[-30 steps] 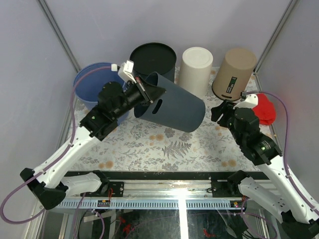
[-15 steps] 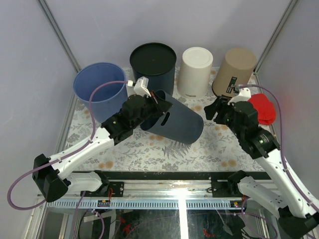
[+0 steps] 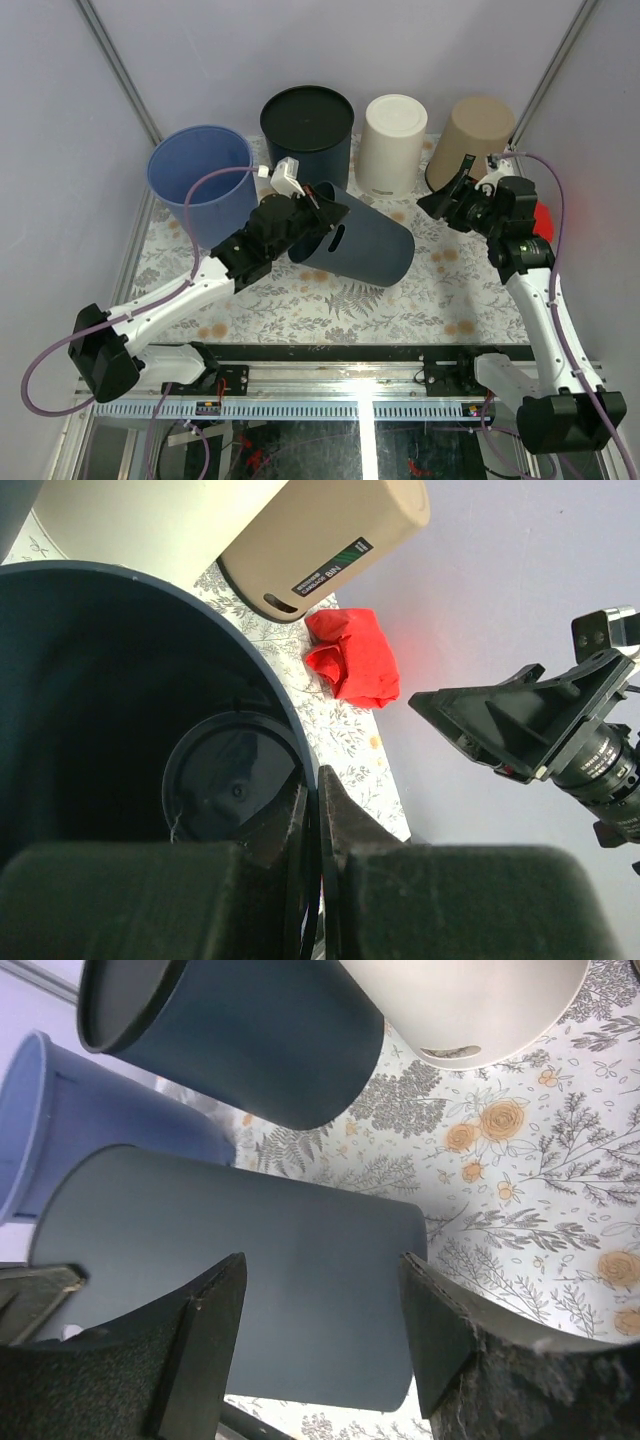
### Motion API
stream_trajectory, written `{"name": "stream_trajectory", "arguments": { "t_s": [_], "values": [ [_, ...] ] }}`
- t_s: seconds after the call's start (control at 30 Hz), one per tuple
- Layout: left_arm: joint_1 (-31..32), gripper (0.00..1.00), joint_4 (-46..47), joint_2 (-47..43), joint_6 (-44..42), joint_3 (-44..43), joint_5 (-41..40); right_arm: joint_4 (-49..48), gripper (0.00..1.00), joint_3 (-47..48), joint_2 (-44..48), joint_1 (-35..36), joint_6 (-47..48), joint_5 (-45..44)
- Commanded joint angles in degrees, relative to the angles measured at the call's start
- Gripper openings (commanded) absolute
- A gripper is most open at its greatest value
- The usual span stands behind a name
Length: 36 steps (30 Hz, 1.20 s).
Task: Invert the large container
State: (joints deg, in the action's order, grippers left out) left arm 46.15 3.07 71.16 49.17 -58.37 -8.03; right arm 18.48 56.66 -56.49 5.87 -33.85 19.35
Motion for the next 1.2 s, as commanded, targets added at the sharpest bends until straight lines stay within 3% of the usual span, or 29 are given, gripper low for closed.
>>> {"name": "stream_trajectory", "arguments": {
  "t_s": [0.0,0.23,0.4,0.5,0.6,1.17],
  "values": [
    [0.25,0.0,9.35,1.04,1.5,1.19,-1.98,-6.72,0.68,-3.11,-0.01,-4.94,-5.01,13.86],
    [0.16,0.0,13.46,3.22,2.82,3.75,-1.47,-7.81,0.69,-9.63,4.17,-5.47,-6.89,13.68],
    [0.17,0.01,10.1,4.5,1.92,3.29,-1.55,-7.6,0.69,-12.98,5.83,-5.6,-7.0,14.33],
    [0.09,0.26,6.53,4.73,0.38,2.67,-2.38,-7.76,0.69,-14.58,6.72,-5.63,-7.11,14.54],
    [0.15,0.33,2.51,5.04,-0.82,1.96,-3.58,-7.6,0.69,-16.03,7.11,-5.6,-6.87,14.59],
    [0.01,0.36,-7.62,7.43,-4.29,1.56,-7.02,-4.0,0.69,-15.93,7.45,-5.61,-1.49,7.21]
  ]
}}
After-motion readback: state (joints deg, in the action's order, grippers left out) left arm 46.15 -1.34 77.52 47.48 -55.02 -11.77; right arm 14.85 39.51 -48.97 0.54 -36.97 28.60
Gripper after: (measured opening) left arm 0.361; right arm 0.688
